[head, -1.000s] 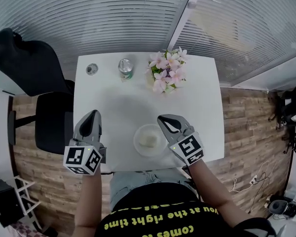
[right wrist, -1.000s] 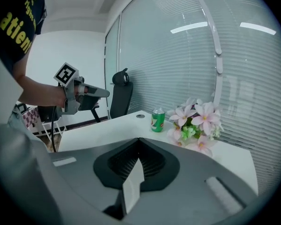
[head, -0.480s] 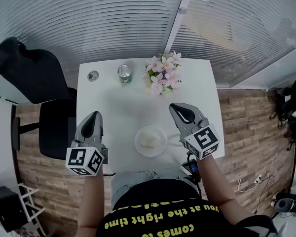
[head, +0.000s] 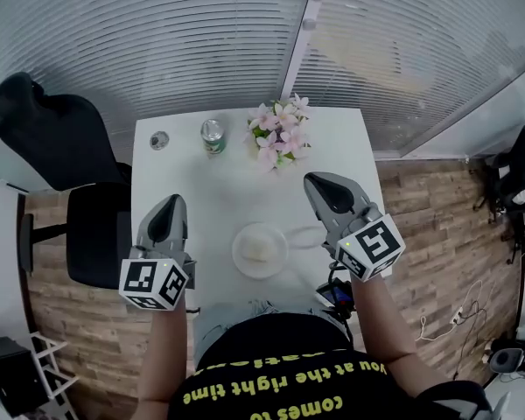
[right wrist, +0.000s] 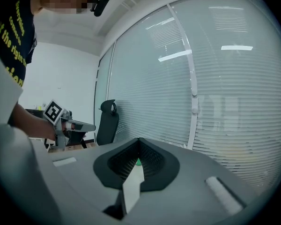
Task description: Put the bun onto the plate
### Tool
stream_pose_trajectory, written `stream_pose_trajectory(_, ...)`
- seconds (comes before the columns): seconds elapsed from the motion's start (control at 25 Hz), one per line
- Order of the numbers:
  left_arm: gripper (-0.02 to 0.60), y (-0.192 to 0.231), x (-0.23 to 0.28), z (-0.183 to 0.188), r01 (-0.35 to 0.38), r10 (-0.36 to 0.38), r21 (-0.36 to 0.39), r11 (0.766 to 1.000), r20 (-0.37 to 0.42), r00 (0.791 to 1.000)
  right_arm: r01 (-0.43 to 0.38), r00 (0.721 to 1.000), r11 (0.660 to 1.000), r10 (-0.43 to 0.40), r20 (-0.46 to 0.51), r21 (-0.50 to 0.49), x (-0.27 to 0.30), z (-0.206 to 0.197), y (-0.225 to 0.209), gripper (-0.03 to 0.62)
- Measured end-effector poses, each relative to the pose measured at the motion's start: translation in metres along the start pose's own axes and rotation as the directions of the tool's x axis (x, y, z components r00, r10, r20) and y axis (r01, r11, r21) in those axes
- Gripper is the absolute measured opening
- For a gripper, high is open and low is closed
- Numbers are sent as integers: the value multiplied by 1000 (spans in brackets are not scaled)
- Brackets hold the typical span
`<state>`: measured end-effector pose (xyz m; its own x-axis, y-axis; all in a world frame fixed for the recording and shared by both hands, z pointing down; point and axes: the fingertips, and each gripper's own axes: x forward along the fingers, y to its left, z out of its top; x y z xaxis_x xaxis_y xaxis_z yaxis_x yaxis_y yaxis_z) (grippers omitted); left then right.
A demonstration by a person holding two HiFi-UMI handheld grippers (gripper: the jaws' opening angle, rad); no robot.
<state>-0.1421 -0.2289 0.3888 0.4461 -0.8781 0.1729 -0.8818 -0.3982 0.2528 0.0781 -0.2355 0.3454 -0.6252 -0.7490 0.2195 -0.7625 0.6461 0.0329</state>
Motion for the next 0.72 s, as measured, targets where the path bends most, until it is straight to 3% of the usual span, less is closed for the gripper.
stream_pose_trajectory(0.72, 1, -16, 2, 4, 21, -21, 13, 1000, 4, 1000, 13, 998, 1000, -13, 60, -1, -12, 12, 3, 6)
